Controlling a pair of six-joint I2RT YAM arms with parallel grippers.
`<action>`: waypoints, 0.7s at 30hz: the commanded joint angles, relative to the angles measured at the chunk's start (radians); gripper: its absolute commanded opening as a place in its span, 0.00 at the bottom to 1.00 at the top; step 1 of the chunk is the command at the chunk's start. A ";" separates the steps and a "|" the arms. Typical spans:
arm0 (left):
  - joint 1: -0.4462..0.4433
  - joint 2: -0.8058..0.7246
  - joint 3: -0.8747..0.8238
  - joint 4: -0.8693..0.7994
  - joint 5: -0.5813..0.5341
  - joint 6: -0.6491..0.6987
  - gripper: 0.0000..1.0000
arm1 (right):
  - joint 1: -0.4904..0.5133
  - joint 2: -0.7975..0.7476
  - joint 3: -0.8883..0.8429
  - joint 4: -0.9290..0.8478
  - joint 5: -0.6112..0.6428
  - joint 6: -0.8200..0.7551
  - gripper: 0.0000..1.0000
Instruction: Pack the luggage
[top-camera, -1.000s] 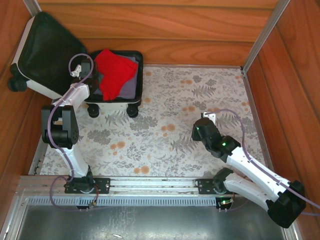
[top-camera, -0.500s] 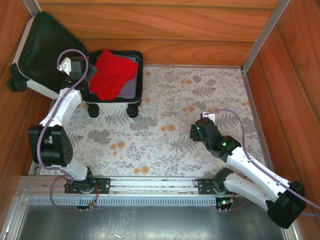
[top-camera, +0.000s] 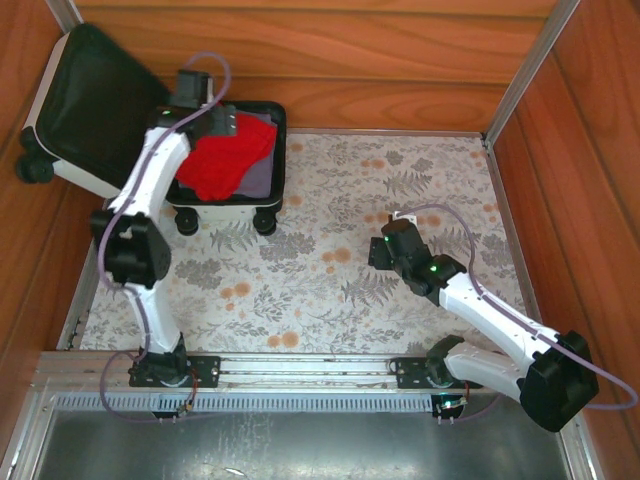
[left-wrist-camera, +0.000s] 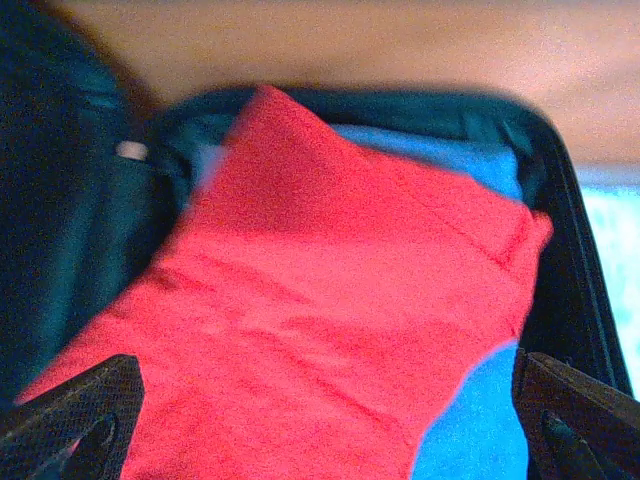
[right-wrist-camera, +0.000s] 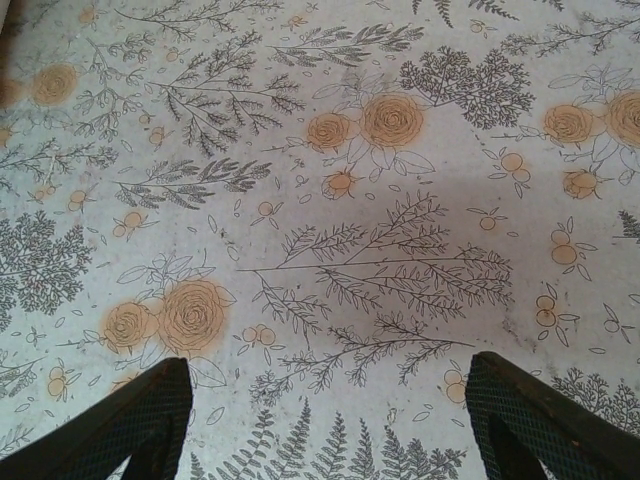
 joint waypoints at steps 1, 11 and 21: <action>-0.069 0.155 0.127 -0.236 -0.035 0.201 1.00 | -0.016 -0.013 0.009 -0.005 -0.014 -0.010 0.76; -0.124 0.447 0.470 -0.286 -0.171 0.182 1.00 | -0.039 -0.038 0.001 -0.043 -0.010 -0.006 0.77; -0.129 0.609 0.696 -0.283 -0.160 0.130 0.95 | -0.043 0.002 0.016 -0.049 -0.017 -0.007 0.77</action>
